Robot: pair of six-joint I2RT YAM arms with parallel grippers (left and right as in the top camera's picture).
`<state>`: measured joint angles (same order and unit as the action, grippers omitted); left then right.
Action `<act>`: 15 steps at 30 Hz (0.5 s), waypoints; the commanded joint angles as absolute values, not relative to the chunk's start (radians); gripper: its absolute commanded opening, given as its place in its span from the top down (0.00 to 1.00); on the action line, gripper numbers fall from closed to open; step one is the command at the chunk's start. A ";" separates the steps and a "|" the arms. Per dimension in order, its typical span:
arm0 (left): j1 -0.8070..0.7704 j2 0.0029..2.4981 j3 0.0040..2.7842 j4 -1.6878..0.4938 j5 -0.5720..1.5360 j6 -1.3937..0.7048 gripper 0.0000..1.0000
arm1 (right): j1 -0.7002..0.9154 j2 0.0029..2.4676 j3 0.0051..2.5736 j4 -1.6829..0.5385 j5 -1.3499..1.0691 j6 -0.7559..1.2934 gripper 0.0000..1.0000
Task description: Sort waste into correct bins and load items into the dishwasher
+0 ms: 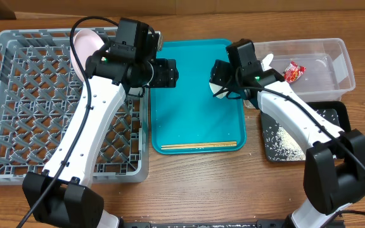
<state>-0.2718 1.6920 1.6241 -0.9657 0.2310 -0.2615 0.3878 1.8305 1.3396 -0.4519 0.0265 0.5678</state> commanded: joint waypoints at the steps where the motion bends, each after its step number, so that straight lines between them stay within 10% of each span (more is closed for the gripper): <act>1: -0.276 1.689 1.645 -0.958 0.221 -0.247 0.18 | 0.392 1.861 1.352 -0.397 0.078 0.521 0.27; 15: -0.276 1.697 1.645 -0.945 0.191 -0.246 0.16 | 0.392 1.999 1.353 -0.334 0.080 0.495 0.24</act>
